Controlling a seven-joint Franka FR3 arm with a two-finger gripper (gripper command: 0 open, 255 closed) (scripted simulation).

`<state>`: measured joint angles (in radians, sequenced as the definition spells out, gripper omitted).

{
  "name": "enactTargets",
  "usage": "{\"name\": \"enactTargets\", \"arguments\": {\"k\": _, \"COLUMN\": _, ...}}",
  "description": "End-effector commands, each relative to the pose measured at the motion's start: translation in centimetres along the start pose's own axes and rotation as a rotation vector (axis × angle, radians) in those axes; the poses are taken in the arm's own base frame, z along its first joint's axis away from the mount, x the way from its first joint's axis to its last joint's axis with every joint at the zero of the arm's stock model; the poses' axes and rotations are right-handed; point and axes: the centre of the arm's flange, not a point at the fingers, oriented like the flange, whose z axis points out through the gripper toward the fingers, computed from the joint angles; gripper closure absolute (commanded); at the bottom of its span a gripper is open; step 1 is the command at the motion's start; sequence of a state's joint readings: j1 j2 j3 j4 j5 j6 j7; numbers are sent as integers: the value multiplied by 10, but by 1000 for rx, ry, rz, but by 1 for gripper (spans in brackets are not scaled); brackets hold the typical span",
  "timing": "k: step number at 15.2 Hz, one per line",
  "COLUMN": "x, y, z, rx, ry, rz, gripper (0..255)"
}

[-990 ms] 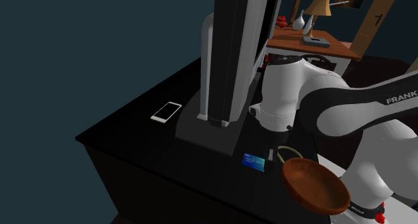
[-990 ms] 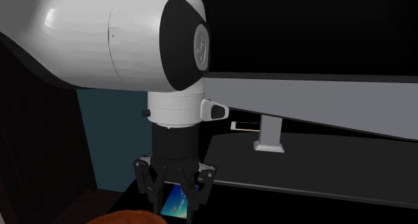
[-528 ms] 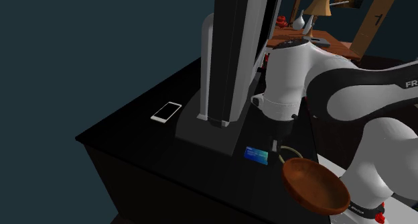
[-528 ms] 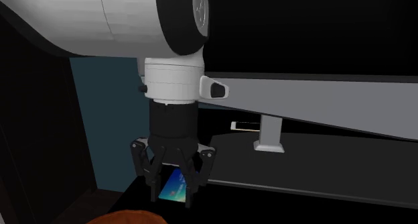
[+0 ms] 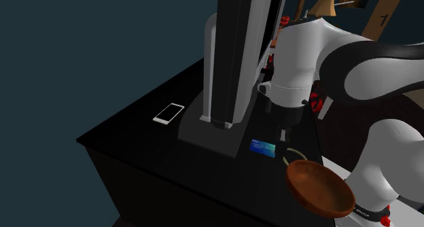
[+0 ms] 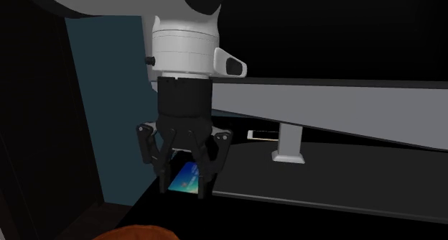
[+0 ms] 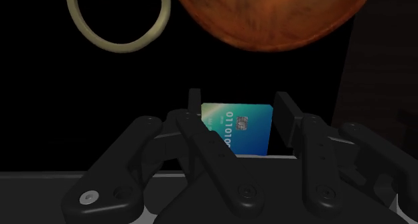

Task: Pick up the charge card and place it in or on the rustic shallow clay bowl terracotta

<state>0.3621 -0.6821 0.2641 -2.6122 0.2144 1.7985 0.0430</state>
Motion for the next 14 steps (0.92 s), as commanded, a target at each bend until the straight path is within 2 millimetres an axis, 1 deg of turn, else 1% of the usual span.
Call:
{"name": "enactTargets", "arguments": {"k": 1, "x": -2, "y": 0, "z": -11, "rx": 0, "ry": 0, "rz": 0, "gripper": 255}}
{"name": "enactTargets", "arguments": {"k": 7, "x": -6, "y": -1, "z": -40, "rx": 0, "ry": 0, "rz": 0, "gripper": 255}}
{"name": "enactTargets", "arguments": {"k": 14, "x": -97, "y": -19, "z": -34, "rx": 0, "ry": 0, "rz": 0, "gripper": 255}}
